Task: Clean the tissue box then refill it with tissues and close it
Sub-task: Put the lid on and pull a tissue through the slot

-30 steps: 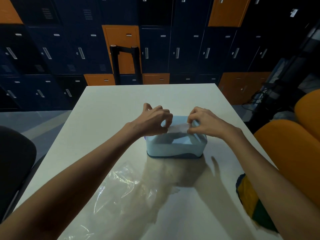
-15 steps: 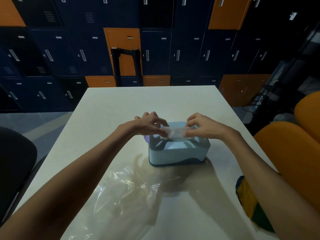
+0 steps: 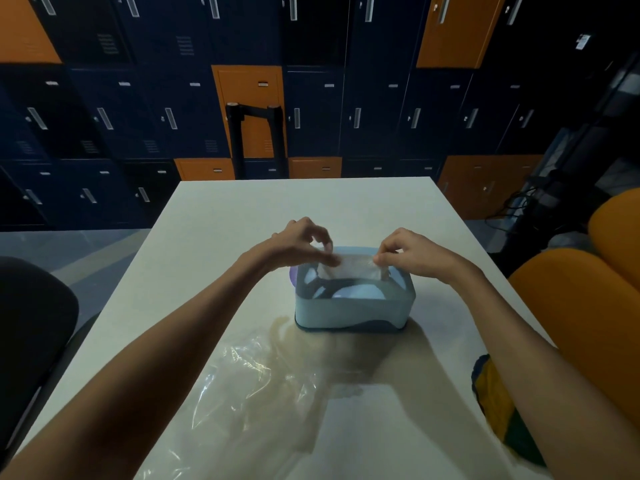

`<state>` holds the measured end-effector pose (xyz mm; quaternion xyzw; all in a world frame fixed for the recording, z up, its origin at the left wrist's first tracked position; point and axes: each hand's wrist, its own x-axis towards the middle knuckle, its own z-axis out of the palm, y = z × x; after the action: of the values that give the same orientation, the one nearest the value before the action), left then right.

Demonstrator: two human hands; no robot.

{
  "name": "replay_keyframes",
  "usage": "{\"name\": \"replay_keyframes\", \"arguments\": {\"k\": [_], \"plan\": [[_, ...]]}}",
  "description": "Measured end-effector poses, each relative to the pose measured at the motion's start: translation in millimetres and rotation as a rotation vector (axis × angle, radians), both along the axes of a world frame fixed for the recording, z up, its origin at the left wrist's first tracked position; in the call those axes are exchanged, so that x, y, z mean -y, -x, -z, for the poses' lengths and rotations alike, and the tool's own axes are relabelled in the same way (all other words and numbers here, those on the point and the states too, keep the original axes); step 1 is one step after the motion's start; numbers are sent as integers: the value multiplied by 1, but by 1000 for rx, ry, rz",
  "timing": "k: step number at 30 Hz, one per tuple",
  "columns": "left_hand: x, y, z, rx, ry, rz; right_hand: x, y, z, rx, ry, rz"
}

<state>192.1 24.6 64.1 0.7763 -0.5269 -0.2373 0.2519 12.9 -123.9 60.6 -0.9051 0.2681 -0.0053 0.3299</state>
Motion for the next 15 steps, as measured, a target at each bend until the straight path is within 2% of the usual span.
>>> {"name": "replay_keyframes", "arguments": {"k": [3, 8, 13, 15], "plan": [[4, 5, -15, -105, 71, 20, 0, -2, 3, 12, 11, -5], [11, -7, -14, -63, 76, -15, 6, 1, 13, 110, -65, 24], [40, 33, 0, 137, -160, 109, 6, -2, 16, 176, -207, 83], [51, 43, 3, 252, -143, 139, 4, 3, 16, 174, -232, 79]]}}
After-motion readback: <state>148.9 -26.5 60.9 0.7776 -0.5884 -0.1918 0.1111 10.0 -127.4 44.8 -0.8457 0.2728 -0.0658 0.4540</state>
